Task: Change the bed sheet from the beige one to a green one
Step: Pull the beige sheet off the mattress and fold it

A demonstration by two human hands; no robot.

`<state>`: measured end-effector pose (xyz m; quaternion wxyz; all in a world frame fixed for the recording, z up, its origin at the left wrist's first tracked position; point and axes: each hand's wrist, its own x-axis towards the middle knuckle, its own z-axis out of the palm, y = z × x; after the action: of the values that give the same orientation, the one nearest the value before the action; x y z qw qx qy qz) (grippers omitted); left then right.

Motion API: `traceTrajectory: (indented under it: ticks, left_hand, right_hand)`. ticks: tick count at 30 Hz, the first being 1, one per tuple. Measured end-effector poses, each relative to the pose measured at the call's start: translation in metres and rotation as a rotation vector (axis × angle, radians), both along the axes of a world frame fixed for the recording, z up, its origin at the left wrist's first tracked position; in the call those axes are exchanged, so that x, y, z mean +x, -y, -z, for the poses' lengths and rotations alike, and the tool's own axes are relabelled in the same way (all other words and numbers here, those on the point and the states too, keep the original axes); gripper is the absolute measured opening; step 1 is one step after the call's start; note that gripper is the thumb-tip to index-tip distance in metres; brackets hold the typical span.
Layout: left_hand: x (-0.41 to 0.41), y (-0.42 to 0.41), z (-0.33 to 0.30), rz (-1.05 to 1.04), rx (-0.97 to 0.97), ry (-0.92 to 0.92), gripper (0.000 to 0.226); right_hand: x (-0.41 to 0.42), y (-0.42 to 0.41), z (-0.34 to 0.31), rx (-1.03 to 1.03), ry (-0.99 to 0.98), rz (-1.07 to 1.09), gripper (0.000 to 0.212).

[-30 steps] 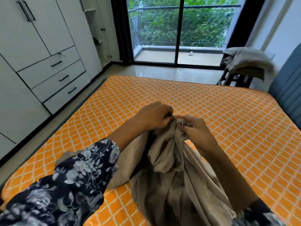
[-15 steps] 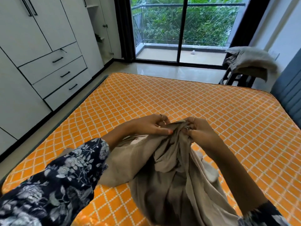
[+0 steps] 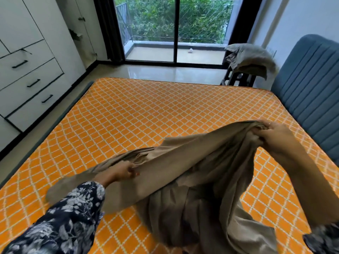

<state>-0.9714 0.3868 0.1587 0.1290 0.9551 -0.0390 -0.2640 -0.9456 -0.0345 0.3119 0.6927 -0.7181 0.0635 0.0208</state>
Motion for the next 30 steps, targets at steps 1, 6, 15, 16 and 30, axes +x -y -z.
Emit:
traceTrajectory:
  ticks: [1,6,15,16,30]
  left_hand:
    - [0.000,-0.012,0.000,-0.023,-0.006,0.025,0.019]
    - [-0.006,-0.024,-0.024,-0.043,-0.124,0.337,0.019]
    - [-0.017,0.068,-0.096,0.282,-0.177,0.703,0.040]
    - [-0.018,0.074,-0.099,0.305,-0.157,0.703,0.037]
    - [-0.019,0.080,-0.115,0.473,-0.234,0.545,0.031]
  right_hand:
    - [0.001,0.008,0.002,-0.029,0.009,0.060,0.028]
    - [-0.002,0.009,0.023,-0.218,0.024,0.166,0.030]
    - [-0.038,-0.136,0.060,-0.585,0.297,-0.242,0.026]
    - [-0.043,-0.150,0.061,-0.574,0.333,-0.289,0.026]
    - [-0.028,-0.153,0.081,-0.505,0.160,-0.844,0.032]
